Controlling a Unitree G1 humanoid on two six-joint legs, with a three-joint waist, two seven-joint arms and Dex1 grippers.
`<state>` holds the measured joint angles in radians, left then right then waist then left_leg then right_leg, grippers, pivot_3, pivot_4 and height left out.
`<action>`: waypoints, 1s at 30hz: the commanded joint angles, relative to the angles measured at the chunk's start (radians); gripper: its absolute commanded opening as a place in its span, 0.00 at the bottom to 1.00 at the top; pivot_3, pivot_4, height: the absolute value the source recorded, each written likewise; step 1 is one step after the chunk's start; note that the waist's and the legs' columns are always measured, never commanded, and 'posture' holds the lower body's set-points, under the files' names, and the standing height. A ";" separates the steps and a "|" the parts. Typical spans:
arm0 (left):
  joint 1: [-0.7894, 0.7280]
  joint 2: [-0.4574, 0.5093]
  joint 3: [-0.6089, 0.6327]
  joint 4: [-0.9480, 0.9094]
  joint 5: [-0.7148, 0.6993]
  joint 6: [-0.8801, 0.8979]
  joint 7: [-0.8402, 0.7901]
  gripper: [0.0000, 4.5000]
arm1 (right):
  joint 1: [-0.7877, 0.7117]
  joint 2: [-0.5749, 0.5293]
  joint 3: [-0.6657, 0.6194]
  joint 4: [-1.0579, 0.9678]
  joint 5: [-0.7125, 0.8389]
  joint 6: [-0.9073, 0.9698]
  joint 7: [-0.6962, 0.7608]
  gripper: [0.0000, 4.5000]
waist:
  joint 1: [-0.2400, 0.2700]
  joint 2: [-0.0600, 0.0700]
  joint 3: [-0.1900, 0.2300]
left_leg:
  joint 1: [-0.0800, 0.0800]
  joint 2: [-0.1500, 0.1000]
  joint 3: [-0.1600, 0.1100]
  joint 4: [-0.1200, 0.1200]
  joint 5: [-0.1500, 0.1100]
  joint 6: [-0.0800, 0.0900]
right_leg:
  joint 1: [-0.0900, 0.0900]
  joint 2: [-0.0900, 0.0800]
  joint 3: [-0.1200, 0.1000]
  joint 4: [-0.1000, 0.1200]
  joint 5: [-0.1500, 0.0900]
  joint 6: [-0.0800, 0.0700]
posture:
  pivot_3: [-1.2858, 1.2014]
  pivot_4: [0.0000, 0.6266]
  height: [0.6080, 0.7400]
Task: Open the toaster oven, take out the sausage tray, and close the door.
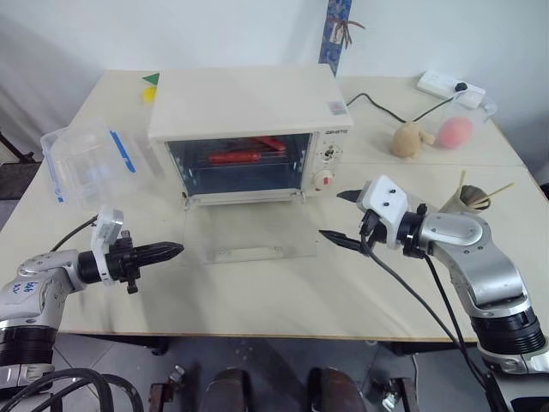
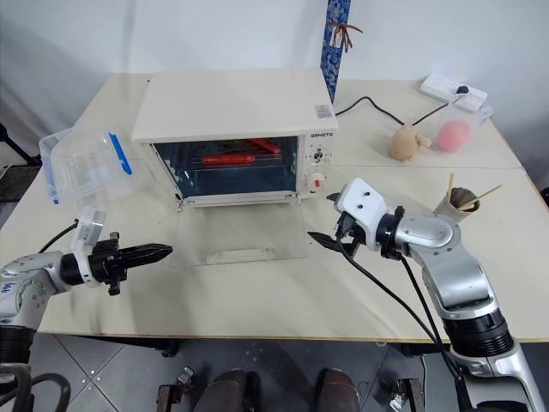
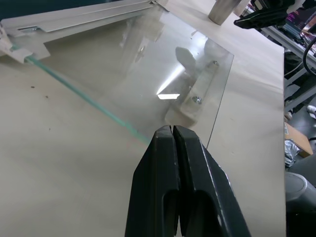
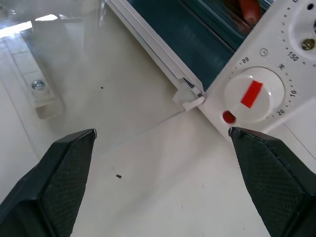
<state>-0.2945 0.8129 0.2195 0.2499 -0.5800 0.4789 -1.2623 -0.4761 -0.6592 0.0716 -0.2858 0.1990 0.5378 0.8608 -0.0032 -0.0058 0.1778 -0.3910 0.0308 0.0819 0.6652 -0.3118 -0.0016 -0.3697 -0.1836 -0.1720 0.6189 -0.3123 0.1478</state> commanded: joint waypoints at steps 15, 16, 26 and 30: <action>-0.015 -0.059 -0.043 0.022 0.066 -0.085 -0.002 0.01 | -0.080 0.093 0.106 -0.089 0.012 -0.008 -0.026 1.00 | 0.002 0.000 0.000 | 0.001 0.001 0.012 0.001 0.001 0.001 | -0.006 0.000 0.011 0.001 0.000 0.000 | 0.52 0.24 1.00; -0.014 -0.067 -0.031 0.017 0.060 -0.098 0.002 0.01 | -0.102 0.115 0.127 -0.076 0.002 -0.019 -0.033 1.00 | 0.001 0.000 0.000 | 0.001 0.001 0.012 0.001 0.001 0.001 | -0.006 0.000 0.012 0.001 0.000 0.000 | 0.52 0.24 1.00; 0.027 -0.086 0.128 -0.109 -0.088 -0.006 0.085 0.01 | -0.270 0.244 0.245 0.103 -0.100 -0.140 -0.063 1.00 | -0.018 -0.002 0.000 | 0.001 0.001 0.012 0.001 0.001 0.001 | -0.007 0.000 0.012 0.003 0.000 0.000 | 0.52 0.24 1.00; 0.053 -0.104 0.217 -0.176 -0.194 0.100 0.155 0.15 | -0.329 0.277 0.289 0.207 -0.209 -0.219 -0.120 1.00 | -0.028 -0.002 0.000 | 0.001 0.002 0.011 0.000 0.001 0.001 | -0.007 0.000 0.012 0.004 0.000 0.000 | 0.52 0.24 1.00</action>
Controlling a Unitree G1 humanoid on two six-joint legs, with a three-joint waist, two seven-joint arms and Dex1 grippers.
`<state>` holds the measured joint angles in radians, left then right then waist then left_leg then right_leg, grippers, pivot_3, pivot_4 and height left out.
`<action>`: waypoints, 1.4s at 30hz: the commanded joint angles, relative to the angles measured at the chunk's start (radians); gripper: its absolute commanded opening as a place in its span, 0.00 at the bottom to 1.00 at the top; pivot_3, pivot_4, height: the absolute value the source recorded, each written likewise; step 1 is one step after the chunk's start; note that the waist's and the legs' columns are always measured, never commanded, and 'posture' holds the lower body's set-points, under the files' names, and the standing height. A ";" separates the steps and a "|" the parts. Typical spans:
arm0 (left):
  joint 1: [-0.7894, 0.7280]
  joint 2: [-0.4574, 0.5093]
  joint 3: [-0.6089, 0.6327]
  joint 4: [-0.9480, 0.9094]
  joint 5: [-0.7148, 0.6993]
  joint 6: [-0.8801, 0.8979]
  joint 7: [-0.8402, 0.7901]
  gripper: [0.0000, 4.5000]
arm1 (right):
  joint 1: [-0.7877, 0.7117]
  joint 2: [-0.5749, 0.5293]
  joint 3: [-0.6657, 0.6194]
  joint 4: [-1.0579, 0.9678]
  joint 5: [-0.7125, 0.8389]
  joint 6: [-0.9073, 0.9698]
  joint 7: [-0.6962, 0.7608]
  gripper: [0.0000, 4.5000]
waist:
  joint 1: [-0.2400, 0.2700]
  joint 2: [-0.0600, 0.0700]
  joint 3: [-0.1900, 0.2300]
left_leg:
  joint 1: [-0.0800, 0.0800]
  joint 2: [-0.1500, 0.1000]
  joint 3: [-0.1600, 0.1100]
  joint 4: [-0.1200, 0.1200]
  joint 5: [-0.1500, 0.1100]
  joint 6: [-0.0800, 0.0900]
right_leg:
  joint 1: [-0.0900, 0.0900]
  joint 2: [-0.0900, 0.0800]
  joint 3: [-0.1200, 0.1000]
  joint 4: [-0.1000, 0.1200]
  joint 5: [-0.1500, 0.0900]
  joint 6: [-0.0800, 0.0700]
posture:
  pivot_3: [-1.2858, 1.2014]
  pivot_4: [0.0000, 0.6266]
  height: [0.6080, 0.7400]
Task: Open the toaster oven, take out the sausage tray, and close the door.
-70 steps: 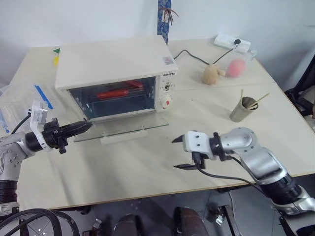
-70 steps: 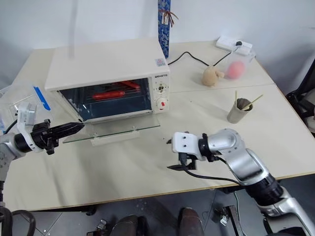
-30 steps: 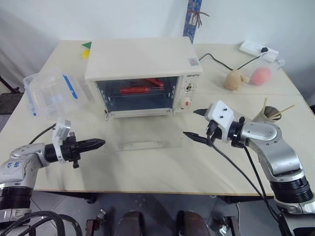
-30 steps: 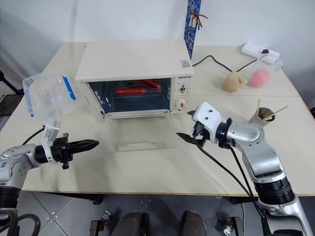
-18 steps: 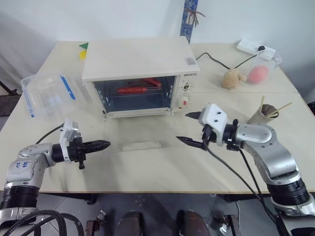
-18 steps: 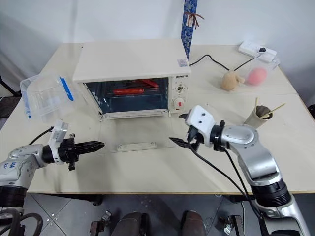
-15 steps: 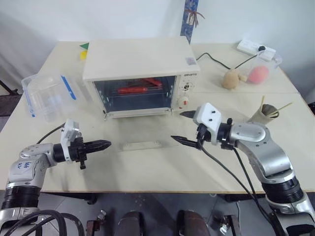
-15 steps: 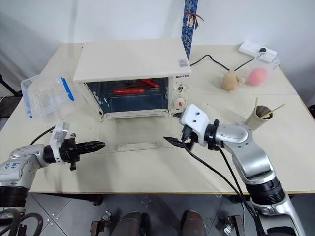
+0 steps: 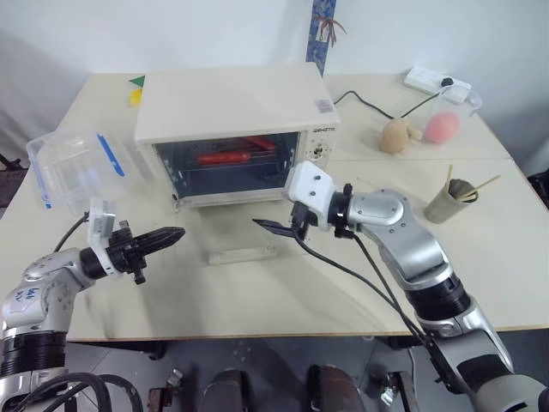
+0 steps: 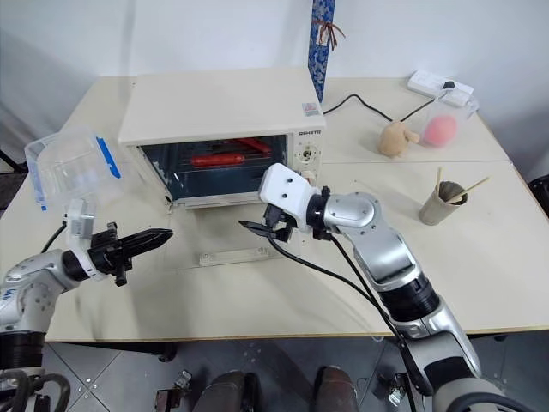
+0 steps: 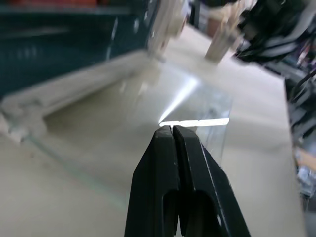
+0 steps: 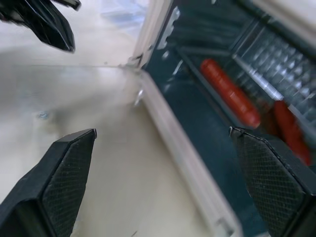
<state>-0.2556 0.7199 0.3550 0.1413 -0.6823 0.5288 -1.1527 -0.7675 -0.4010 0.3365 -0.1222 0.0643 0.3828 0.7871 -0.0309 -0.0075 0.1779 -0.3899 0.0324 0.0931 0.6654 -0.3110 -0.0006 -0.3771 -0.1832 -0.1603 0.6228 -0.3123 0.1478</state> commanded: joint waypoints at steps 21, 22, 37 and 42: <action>0.247 -0.246 0.133 -0.416 -0.156 -0.057 0.344 0.99 | -0.292 0.216 0.152 0.579 -0.468 -0.288 -0.334 1.00 | -0.011 0.000 0.000 | 0.000 0.001 0.000 0.000 0.001 -0.001 | 0.000 0.001 0.002 0.000 0.000 0.000 | 0.52 0.24 1.00; 0.250 -0.246 0.129 -0.418 -0.155 -0.058 0.345 0.99 | -0.301 0.222 0.151 0.598 -0.477 -0.295 -0.342 1.00 | -0.014 0.000 0.000 | 0.000 0.001 0.000 0.000 0.001 -0.001 | 0.000 0.001 0.002 0.000 0.000 0.000 | 0.52 0.24 1.00; 0.219 -0.242 0.094 -0.396 -0.168 -0.066 0.341 1.00 | -0.339 0.253 0.161 0.720 -0.565 -0.359 -0.382 0.64 | -0.025 0.000 0.000 | 0.000 0.001 -0.001 -0.001 0.001 -0.002 | 0.000 0.001 0.002 0.000 0.000 0.000 | 0.52 0.24 1.00; 0.210 -0.245 0.092 -0.400 -0.178 -0.059 0.350 1.00 | -0.331 0.253 0.160 0.704 -0.581 -0.370 -0.389 0.26 | -0.025 0.000 0.000 | 0.000 0.001 -0.001 -0.001 0.001 -0.002 | 0.000 0.001 0.002 0.000 0.000 0.000 | 0.52 0.24 1.00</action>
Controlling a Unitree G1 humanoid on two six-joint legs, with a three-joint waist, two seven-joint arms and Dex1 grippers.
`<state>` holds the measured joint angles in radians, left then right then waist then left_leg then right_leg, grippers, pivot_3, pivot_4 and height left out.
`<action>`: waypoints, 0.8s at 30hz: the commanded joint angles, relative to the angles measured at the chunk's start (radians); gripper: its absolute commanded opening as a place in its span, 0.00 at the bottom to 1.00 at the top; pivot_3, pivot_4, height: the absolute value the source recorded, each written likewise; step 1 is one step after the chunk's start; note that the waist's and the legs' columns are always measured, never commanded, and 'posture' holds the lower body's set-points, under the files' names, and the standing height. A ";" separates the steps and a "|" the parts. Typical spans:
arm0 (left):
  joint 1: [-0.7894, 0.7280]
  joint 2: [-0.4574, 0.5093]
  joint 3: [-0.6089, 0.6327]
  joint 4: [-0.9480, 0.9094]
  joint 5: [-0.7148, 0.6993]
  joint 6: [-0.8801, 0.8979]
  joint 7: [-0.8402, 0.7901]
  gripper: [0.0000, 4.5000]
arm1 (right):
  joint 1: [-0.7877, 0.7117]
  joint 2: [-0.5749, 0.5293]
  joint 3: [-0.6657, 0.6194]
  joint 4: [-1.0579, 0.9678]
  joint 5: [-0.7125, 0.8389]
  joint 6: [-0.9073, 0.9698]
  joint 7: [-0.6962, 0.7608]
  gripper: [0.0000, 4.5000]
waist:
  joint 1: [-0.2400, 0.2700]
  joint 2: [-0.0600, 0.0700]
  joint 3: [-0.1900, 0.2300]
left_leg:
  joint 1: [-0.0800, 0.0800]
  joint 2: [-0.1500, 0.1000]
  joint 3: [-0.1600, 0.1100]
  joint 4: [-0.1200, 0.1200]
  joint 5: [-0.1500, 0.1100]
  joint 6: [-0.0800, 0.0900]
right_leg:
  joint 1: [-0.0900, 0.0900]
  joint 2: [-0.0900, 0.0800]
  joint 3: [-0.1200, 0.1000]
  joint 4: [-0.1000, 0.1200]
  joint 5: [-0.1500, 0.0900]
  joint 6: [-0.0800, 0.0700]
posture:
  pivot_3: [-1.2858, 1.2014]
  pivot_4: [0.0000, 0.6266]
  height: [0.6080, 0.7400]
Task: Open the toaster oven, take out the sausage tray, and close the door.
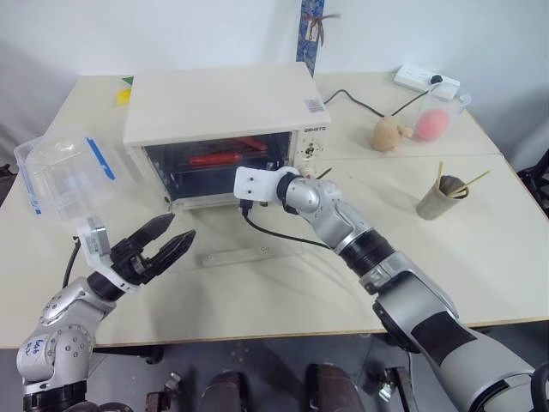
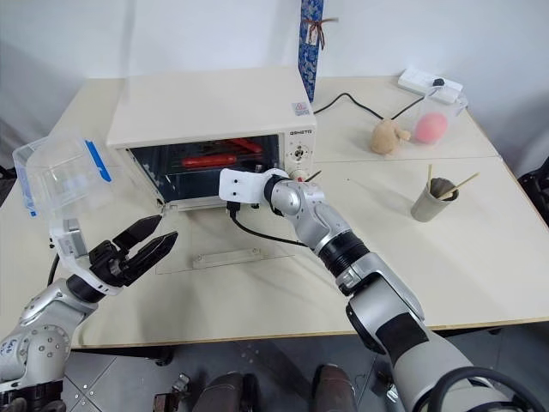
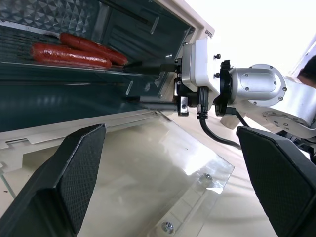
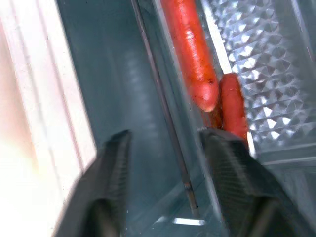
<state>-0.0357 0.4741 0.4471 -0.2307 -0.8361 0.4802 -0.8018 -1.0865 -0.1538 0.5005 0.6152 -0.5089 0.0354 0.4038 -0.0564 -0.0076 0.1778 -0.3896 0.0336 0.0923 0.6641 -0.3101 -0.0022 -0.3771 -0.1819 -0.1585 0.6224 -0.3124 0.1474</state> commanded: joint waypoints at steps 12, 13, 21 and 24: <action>-0.143 0.041 -0.036 0.067 -0.034 0.019 -0.043 1.00 | -0.003 0.002 0.000 -0.067 -0.063 -0.043 -0.039 0.01 | 0.000 0.000 0.000 | 0.000 0.000 0.000 0.000 0.000 0.000 | 0.000 0.000 0.000 0.000 0.000 0.000 | 0.52 0.24 1.00; -0.164 0.045 -0.040 0.082 -0.032 0.021 -0.045 1.00 | -0.001 0.003 0.000 -0.072 -0.066 -0.041 -0.039 0.01 | 0.000 0.000 0.000 | 0.000 0.000 0.000 0.000 0.000 0.000 | 0.000 0.000 0.000 0.000 0.000 0.000 | 0.52 0.24 1.00; -0.285 0.076 -0.073 0.220 0.013 -0.004 -0.108 1.00 | 0.044 0.010 0.001 -0.157 -0.091 -0.009 -0.026 0.01 | 0.000 0.000 0.000 | 0.000 0.000 0.000 0.000 0.000 0.000 | 0.000 0.001 0.000 0.000 0.000 0.000 | 0.52 0.24 1.00; -0.309 0.083 -0.083 0.249 0.027 -0.010 -0.134 1.00 | 0.057 0.008 0.000 -0.188 -0.097 0.006 -0.016 0.01 | 0.000 0.000 0.000 | 0.000 0.000 0.000 0.000 0.000 0.000 | 0.000 0.001 0.000 0.000 0.000 0.000 | 0.52 0.24 1.00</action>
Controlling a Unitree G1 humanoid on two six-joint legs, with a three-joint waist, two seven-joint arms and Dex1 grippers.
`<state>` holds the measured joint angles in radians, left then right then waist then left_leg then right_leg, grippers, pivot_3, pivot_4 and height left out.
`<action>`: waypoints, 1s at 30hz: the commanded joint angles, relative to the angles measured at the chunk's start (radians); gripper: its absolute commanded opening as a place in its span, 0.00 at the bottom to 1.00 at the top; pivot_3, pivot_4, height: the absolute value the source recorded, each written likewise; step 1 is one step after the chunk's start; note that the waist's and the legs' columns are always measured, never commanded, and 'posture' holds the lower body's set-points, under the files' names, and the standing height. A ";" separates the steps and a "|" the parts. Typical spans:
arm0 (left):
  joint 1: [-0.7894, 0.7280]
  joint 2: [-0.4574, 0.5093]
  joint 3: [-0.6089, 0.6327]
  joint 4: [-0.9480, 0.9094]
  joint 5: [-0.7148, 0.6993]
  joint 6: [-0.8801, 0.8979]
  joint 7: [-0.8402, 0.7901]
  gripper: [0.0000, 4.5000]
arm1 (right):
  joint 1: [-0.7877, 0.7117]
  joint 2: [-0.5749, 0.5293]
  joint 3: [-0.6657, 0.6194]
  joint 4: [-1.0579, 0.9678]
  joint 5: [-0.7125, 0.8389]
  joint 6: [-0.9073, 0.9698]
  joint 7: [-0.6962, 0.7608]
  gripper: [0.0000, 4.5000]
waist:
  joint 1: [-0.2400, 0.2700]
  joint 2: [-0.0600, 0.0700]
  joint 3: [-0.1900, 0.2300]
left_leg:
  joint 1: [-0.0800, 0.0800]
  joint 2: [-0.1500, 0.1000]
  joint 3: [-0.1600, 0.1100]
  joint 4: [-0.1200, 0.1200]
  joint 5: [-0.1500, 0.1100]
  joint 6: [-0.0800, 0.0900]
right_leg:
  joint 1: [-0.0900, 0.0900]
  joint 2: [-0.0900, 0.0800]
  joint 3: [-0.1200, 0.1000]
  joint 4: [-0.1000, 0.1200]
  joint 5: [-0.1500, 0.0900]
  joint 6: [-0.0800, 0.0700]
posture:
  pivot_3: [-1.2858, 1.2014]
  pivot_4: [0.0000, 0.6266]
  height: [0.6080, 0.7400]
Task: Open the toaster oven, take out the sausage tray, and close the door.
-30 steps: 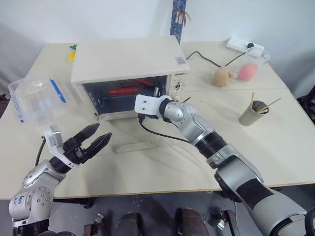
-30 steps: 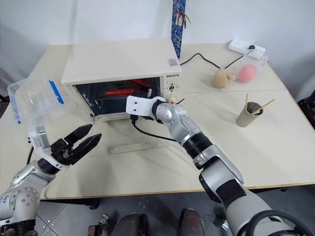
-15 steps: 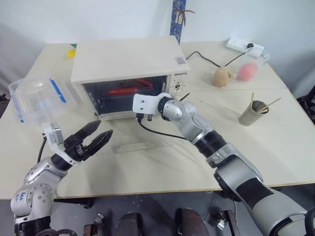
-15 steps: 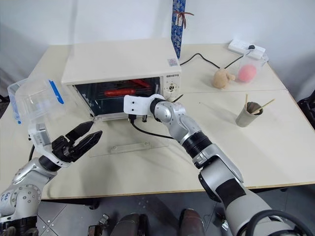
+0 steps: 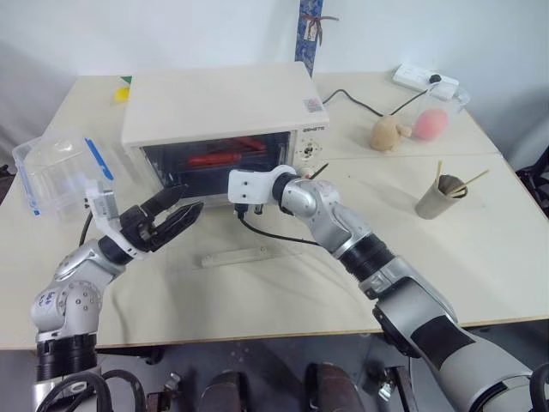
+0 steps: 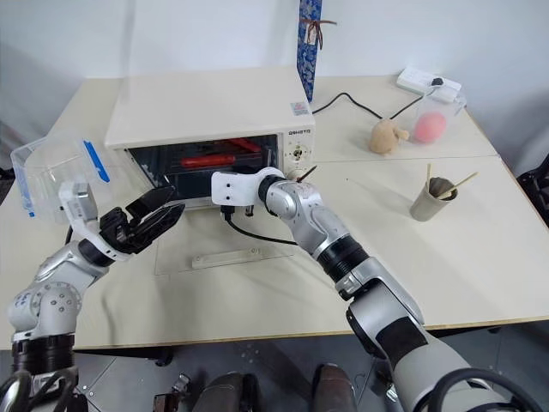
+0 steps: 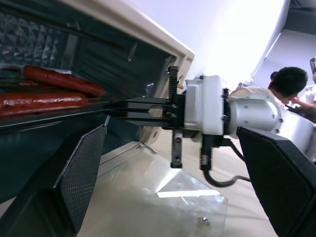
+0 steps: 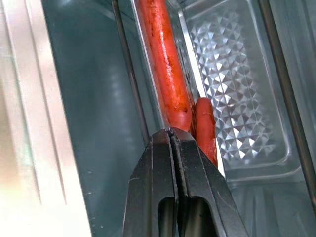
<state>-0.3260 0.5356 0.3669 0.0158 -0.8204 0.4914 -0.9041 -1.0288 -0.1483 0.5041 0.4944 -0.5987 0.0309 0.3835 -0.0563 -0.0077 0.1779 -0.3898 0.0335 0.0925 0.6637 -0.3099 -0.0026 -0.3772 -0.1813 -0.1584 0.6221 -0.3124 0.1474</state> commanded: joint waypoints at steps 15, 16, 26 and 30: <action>-0.039 0.021 -0.009 0.036 0.033 -0.031 -0.062 1.00 | -0.025 -0.003 -0.017 -0.027 -0.009 0.015 -0.004 0.62 | -0.002 0.000 0.000 | 0.000 0.000 0.000 0.000 0.000 0.000 | 0.000 0.000 0.000 0.000 0.000 0.000 | 0.52 0.24 1.00; -0.037 0.020 -0.009 0.033 0.032 -0.030 -0.061 1.00 | -0.030 -0.002 -0.016 -0.015 -0.010 0.011 -0.009 0.70 | -0.002 0.000 0.000 | 0.000 0.000 0.000 0.000 0.000 0.000 | 0.000 0.000 0.000 0.000 0.000 0.000 | 0.52 0.24 1.00; -0.017 0.007 -0.008 0.004 0.024 -0.028 -0.040 1.00 | -0.130 0.046 0.010 0.200 -0.028 -0.061 -0.083 0.83 | -0.005 0.000 0.000 | 0.000 0.000 0.000 0.000 0.000 0.000 | 0.000 0.000 0.000 0.000 0.000 0.000 | 0.52 0.24 1.00; -0.005 0.001 -0.001 -0.010 0.018 -0.029 -0.032 1.00 | -0.166 0.070 0.011 0.284 -0.031 -0.087 -0.120 0.83 | -0.006 0.000 0.000 | 0.000 0.000 0.000 0.000 0.000 0.000 | 0.000 0.000 0.000 0.000 0.000 0.000 | 0.52 0.24 1.00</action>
<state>-0.3413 0.5352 0.3474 0.0473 -0.7855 0.4689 -0.9381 -1.1625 -0.0910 0.5088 0.7673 -0.6233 -0.0302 0.2915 -0.0625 -0.0076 0.1779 -0.3899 0.0337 0.0920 0.6633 -0.3098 -0.0027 -0.3774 -0.1813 -0.1584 0.6221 -0.3124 0.1474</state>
